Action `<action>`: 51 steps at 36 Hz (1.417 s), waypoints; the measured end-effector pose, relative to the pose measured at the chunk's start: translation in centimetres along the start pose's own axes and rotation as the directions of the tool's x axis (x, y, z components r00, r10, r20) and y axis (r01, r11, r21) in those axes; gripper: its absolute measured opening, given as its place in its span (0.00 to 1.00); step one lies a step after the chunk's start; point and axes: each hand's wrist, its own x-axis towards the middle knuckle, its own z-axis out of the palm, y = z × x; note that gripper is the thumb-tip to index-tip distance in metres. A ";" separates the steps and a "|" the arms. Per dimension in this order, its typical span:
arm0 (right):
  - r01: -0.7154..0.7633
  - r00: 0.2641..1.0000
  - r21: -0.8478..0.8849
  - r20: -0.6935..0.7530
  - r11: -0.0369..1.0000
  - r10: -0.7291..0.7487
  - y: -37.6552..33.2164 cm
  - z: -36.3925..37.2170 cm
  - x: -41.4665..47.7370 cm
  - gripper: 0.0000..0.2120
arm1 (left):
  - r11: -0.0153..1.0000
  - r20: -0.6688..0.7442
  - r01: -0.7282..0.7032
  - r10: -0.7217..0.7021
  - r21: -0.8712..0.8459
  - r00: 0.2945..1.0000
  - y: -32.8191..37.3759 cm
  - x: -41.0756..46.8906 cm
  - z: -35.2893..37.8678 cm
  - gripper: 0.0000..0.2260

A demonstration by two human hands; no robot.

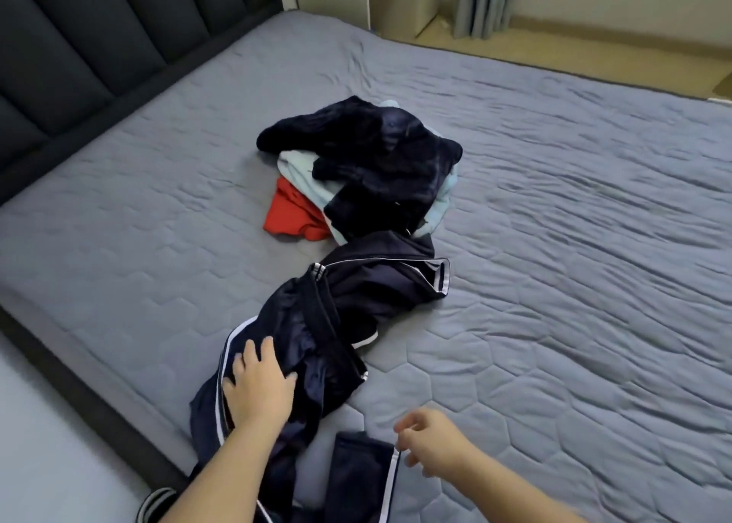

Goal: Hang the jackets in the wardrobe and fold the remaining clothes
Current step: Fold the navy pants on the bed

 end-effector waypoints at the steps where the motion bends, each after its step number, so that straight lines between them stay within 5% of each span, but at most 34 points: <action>1: -0.008 1.000 -0.001 0.004 1.000 0.008 0.2 0.3 0.5 0.08 | 1.000 -0.032 -0.016 0.015 -0.018 0.999 -0.2 0.5 0.4 0.23; 4: -0.031 0.999 0.005 0.013 0.999 0.031 0.9 0.9 1.2 0.07 | 0.960 -0.088 -0.034 0.010 -0.277 0.996 -0.3 0.9 1.0 0.13; 8: -0.044 0.999 0.024 0.014 0.999 0.044 0.4 0.6 0.3 0.06 | 0.765 -0.089 -0.007 -0.066 -0.644 0.994 0.6 -0.8 -0.3 0.18; 11: -0.023 1.000 0.050 0.008 0.998 0.023 -1.1 -0.6 -1.5 0.06 | 0.610 -0.208 -0.159 -0.011 -0.776 0.978 1.4 -3.0 -3.1 0.12; 16: 0.062 0.998 0.172 -0.006 0.983 -0.062 -5.1 -4.4 -6.3 0.20 | 0.426 -0.406 -0.398 0.078 -0.812 0.911 4.5 -8.3 -10.5 0.11; 21: -0.031 0.979 0.594 0.180 0.804 -0.096 -8.9 -8.1 -13.4 0.36 | 0.306 -0.499 -0.545 0.222 -0.780 0.838 6.8 -15.0 -17.3 0.18; 23: 0.043 0.959 0.679 0.179 0.733 -0.222 -10.2 -8.9 -16.6 0.29 | 0.263 -0.515 -0.575 0.267 -0.775 0.815 7.6 -17.9 -19.5 0.21; 29: 0.447 0.892 0.619 -0.256 0.646 -0.372 -13.1 -12.9 -29.0 0.07 | 0.222 -0.451 -0.576 0.430 -0.787 0.782 8.0 -26.5 -24.4 0.14; 33: 0.592 0.794 0.549 -0.272 0.590 -0.543 -12.8 -16.5 -39.2 0.12 | 0.133 -0.203 -0.341 0.587 -0.930 0.783 7.8 -30.2 -27.4 0.17; 35: 0.652 0.745 0.468 -0.252 0.596 -0.617 -12.5 -18.0 -44.2 0.10 | 0.144 -0.243 -0.381 0.559 -0.913 0.793 8.7 -31.8 -29.5 0.07; 36: 0.676 0.725 0.428 -0.235 0.601 -0.648 -12.3 -18.6 -46.3 0.09 | 0.165 -0.303 -0.455 0.547 -0.875 0.781 9.2 -32.4 -30.6 0.11; 40: 0.748 0.655 0.275 -0.165 0.604 -0.737 -11.4 -20.9 -56.0 0.14 | 0.133 -0.421 -0.683 0.698 -0.719 0.579 13.0 -38.5 -37.4 0.29; 43: 0.795 0.603 0.190 -0.151 0.576 -0.783 -10.7 -22.5 -61.9 0.13 | 0.012 -0.387 -0.705 0.830 -0.709 0.402 16.7 -43.5 -41.4 0.30; 51: 0.859 0.506 0.030 -0.196 0.511 -0.840 -7.9 -27.2 -73.5 0.10 | -0.169 -0.415 -0.732 0.895 -0.659 0.167 22.8 -53.0 -47.0 0.31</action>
